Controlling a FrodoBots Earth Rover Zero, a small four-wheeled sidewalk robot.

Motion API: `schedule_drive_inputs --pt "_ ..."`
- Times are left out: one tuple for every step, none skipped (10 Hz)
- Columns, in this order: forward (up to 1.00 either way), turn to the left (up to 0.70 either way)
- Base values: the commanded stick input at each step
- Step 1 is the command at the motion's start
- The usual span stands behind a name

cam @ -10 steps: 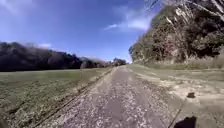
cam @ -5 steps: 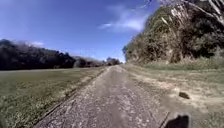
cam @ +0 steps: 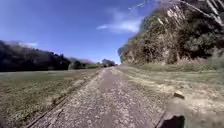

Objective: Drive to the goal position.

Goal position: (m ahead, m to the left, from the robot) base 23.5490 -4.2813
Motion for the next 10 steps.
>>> schedule_drive_inputs --pt "0.50 0.00" --pt "0.50 0.00" --pt "0.50 0.00" --pt "0.50 0.17" --pt "0.50 0.50" --pt "0.50 0.50" --pt "0.50 0.00" --pt "0.50 0.00" --pt "0.50 0.00" --pt "0.50 0.00"
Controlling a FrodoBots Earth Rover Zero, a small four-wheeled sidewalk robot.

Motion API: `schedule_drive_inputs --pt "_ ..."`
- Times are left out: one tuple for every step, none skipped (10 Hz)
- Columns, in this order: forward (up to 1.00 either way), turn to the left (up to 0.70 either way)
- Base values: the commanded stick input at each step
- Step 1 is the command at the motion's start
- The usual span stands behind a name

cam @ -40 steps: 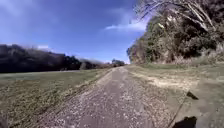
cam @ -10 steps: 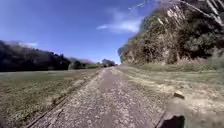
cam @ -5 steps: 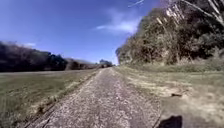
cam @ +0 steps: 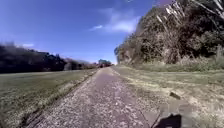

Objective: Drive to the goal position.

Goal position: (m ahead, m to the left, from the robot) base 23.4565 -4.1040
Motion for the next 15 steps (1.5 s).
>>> schedule_drive_inputs --pt "0.50 0.00" --pt "0.50 0.00" --pt "0.50 0.00" --pt "0.50 0.00" --pt "0.50 0.00" --pt "0.50 0.00" --pt "0.50 0.00" --pt "0.50 0.00" --pt "0.50 0.00" --pt "0.50 0.00" --pt "0.50 0.00" --pt "0.50 0.00" --pt "0.50 0.00" --pt "0.50 0.00" --pt "0.50 0.00"
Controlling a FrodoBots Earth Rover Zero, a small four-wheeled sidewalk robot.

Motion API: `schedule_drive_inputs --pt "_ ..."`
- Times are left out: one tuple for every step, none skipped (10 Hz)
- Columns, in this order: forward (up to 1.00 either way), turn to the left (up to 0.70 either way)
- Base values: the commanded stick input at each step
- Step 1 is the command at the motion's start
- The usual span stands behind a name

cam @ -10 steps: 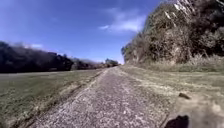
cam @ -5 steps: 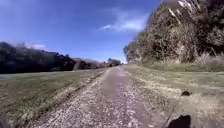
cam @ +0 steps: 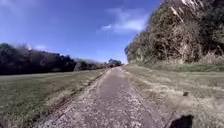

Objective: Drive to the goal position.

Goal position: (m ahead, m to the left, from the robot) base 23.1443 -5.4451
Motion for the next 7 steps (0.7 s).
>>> schedule_drive_inputs --pt "0.50 0.00" --pt "0.50 0.00" --pt "0.50 0.00" --pt "0.50 0.00" --pt "0.50 0.00" --pt "0.50 0.00" --pt "0.50 0.00"
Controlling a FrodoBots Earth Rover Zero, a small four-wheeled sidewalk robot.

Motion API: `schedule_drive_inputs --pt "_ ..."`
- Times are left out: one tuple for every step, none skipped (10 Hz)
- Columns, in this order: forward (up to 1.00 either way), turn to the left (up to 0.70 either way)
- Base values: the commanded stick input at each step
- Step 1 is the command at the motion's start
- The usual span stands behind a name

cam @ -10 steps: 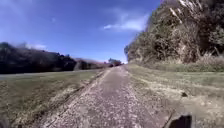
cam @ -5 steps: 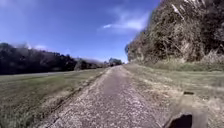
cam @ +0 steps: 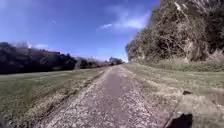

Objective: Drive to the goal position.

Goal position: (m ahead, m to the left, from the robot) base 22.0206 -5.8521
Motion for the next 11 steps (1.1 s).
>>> schedule_drive_inputs --pt "0.50 0.00" --pt "0.50 0.00" --pt "0.50 0.00" --pt "0.50 0.00" --pt "0.50 0.00" --pt "0.50 0.00" --pt "0.50 0.00" --pt "0.50 0.00" --pt "0.50 0.00" --pt "0.50 0.00" --pt "0.50 0.00"
